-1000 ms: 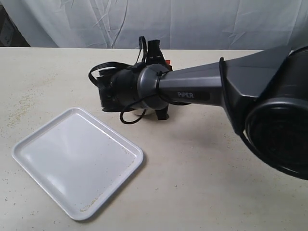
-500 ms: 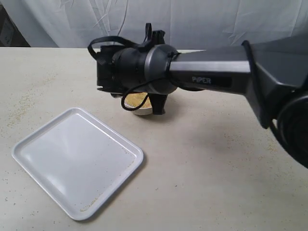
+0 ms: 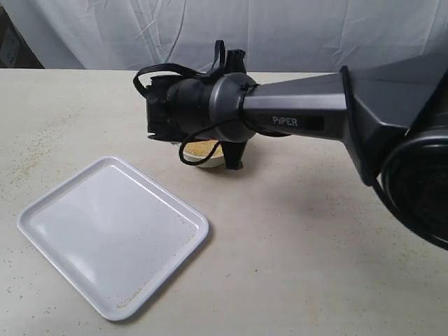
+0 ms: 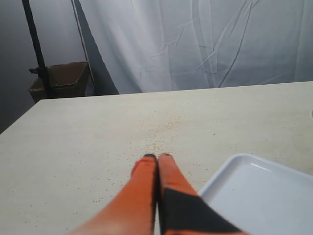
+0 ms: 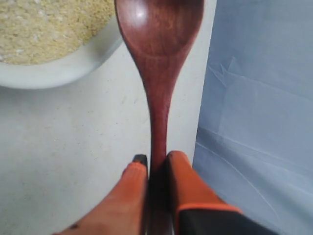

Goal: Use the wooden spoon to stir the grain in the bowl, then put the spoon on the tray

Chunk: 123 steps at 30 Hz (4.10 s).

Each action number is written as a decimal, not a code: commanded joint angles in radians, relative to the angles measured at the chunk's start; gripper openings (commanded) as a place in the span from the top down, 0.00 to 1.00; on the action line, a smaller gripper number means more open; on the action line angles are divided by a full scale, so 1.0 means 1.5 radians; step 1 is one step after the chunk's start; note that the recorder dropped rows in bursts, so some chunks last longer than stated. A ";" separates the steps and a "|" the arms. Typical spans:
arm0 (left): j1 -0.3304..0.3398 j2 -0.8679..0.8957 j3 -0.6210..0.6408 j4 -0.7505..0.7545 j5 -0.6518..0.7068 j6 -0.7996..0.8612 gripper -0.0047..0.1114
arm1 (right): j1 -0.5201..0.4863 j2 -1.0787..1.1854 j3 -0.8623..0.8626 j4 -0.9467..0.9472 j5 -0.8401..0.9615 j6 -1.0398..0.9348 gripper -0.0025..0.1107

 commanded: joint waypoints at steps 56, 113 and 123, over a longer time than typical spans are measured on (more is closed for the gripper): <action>-0.004 -0.003 0.003 0.000 -0.005 -0.001 0.96 | 0.097 -0.964 1.089 0.955 -1.013 -0.147 0.88; -0.004 -0.003 0.003 0.003 -0.005 -0.001 0.96 | -0.569 -1.472 1.099 0.941 -0.620 -0.087 0.88; -0.004 -0.003 0.003 0.003 -0.005 -0.001 0.96 | -0.569 -1.472 1.099 0.941 -0.620 -0.085 0.88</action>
